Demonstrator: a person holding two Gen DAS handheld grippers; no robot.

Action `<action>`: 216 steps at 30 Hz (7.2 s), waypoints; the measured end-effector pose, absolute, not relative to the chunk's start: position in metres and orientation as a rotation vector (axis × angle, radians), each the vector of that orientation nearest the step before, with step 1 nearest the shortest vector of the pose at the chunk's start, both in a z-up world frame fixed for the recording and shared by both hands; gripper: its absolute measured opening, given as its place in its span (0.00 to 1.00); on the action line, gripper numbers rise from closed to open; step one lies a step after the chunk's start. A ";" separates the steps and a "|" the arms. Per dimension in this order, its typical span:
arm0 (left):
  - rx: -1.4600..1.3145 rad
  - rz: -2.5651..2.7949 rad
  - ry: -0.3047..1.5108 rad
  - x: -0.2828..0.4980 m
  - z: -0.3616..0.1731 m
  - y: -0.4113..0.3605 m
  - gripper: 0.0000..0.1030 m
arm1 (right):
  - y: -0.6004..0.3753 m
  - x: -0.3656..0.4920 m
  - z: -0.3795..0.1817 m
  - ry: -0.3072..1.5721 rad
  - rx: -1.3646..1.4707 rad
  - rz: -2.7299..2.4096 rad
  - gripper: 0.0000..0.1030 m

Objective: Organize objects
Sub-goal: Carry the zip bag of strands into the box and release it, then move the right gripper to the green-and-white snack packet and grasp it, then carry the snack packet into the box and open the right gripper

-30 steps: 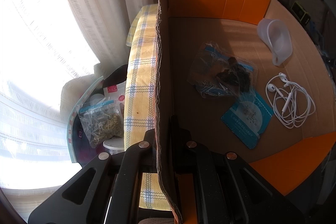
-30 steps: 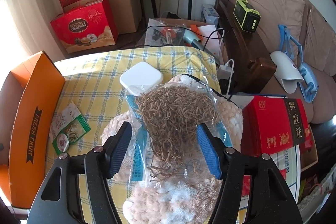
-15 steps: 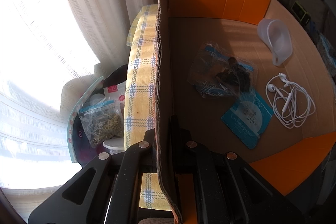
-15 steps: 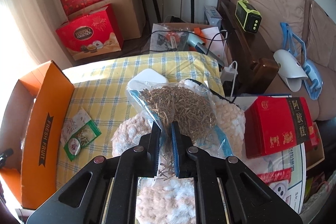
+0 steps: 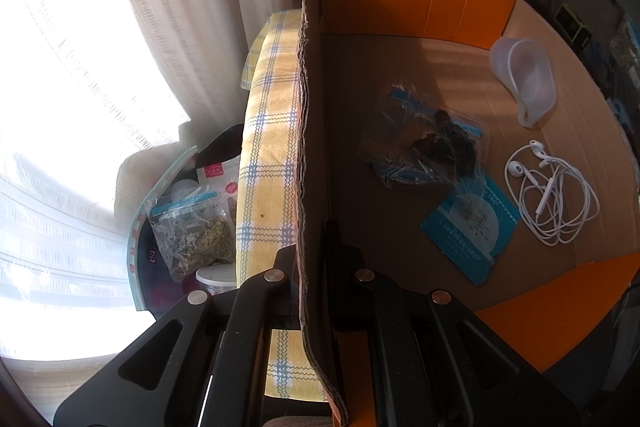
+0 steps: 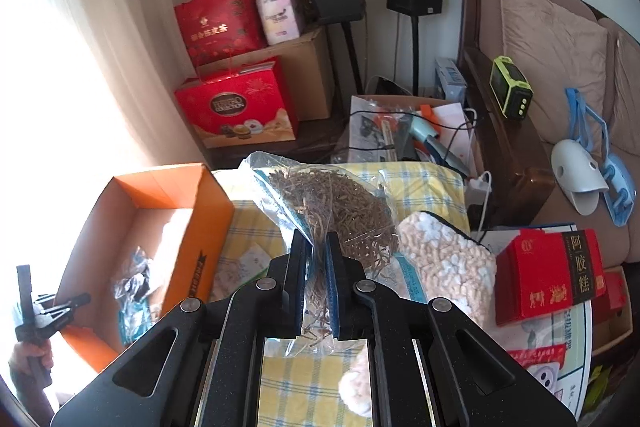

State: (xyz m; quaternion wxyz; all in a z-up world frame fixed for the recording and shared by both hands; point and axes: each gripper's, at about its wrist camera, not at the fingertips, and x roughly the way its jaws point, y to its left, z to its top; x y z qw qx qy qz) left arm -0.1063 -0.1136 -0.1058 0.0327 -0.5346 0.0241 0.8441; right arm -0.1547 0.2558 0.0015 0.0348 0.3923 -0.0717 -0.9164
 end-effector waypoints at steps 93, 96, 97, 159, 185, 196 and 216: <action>-1.637 2.594 0.054 -0.103 -0.098 -0.118 0.05 | 0.024 -0.156 -0.033 0.009 1.236 -2.322 0.23; -1.638 2.594 0.056 -0.104 -0.098 -0.115 0.05 | 0.041 -0.157 -0.029 0.007 1.236 -2.369 0.30; -1.638 2.595 0.058 -0.105 -0.098 -0.114 0.05 | 0.047 -0.157 -0.027 0.006 1.236 -2.384 0.32; -1.649 2.588 0.072 -0.104 -0.099 -0.115 0.05 | 0.160 -0.223 -0.162 0.370 1.529 -2.384 0.77; -1.649 2.589 0.064 -0.108 -0.100 -0.108 0.05 | 0.189 -0.206 -0.113 0.047 1.468 -2.465 0.09; -1.650 2.591 0.058 -0.110 -0.102 -0.105 0.05 | 0.212 -0.192 -0.071 -0.210 1.390 -2.467 0.07; -1.651 2.588 0.047 -0.115 -0.103 -0.105 0.05 | 0.085 -0.175 -0.027 -0.060 1.226 -2.308 0.07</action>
